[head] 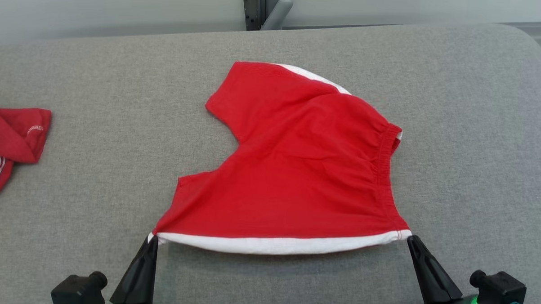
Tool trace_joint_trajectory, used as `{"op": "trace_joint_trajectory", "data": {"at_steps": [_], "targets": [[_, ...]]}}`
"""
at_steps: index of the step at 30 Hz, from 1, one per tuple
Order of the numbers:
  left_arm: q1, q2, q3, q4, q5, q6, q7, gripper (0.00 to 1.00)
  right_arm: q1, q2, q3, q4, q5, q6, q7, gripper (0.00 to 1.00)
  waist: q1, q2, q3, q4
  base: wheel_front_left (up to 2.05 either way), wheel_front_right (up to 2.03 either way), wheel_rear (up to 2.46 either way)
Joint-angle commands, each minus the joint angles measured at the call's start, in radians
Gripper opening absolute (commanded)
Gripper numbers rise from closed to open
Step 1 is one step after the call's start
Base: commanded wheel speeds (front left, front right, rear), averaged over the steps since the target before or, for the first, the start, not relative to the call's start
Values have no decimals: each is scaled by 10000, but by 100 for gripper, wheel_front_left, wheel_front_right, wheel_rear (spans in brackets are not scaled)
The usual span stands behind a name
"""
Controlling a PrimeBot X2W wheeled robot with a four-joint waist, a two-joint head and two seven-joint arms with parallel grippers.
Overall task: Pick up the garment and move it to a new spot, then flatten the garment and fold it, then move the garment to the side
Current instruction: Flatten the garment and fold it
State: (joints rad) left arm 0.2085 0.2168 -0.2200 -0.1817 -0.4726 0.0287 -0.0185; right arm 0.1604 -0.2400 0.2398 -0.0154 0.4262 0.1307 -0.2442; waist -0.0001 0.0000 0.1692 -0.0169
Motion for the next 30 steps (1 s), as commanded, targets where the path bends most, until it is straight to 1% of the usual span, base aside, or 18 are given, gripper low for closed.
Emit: {"op": "trace_joint_trajectory", "data": {"at_steps": [1, 7, 11, 13, 18, 21, 22, 26, 28, 30], "targets": [[250, 82, 24, -152, -59, 92, 89, 0, 243, -14, -74, -110, -59, 1, 76, 0, 1, 0, -182, 65, 0, 0, 0], [963, 164, 93, -1029, -137, 468, 500, 0, 1260, 102, -390, -788, -232, 1, 473, 0, 1, 0, -397, 84, 0, 0, 0], [1079, 271, 168, -1329, -70, 594, 620, 0, 1401, 139, -487, -1005, -270, 1, 643, 0, 1, 0, -436, 4, 0, 0, 0], [954, 317, 196, -1422, -42, 582, 612, 0, 1294, 180, -510, -1054, -275, 1, 703, 0, 1, 0, -383, -41, 0, 0, 0], [-144, 544, 173, -1448, 194, 334, 691, 0, 676, 295, -502, -1079, -229, 1, 897, 0, 1, 0, 34, -182, 0, 0, 0], [-1248, 689, 128, -1227, 275, 93, 760, 0, 24, 509, -605, -976, -156, 1, 1130, 0, 1, 0, 415, -369, 0, 0, 0], [-1248, 689, 128, -1227, 275, 93, 760, 0, 24, 509, -605, -976, -156, 1, 1130, 0, 1, 0, 415, -369, 0, 0, 0], [-2992, 668, 53, -694, 258, -332, 711, 0, -1069, 794, -763, -824, -257, 1, 1244, 0, 1, 0, 1037, -676, 0, 0, 0], [-3926, 680, -38, -238, 328, -570, 739, 0, -1616, 972, -893, -669, -316, 1, 1263, 0, 1, 0, 1360, -818, 0, 0, 0], [-4867, 575, -60, 295, 236, -753, 681, 0, -2206, 1165, -1057, -501, -348, 1, 1187, 0, 1, 0, 1698, -985, 0, 0, 0]]}}
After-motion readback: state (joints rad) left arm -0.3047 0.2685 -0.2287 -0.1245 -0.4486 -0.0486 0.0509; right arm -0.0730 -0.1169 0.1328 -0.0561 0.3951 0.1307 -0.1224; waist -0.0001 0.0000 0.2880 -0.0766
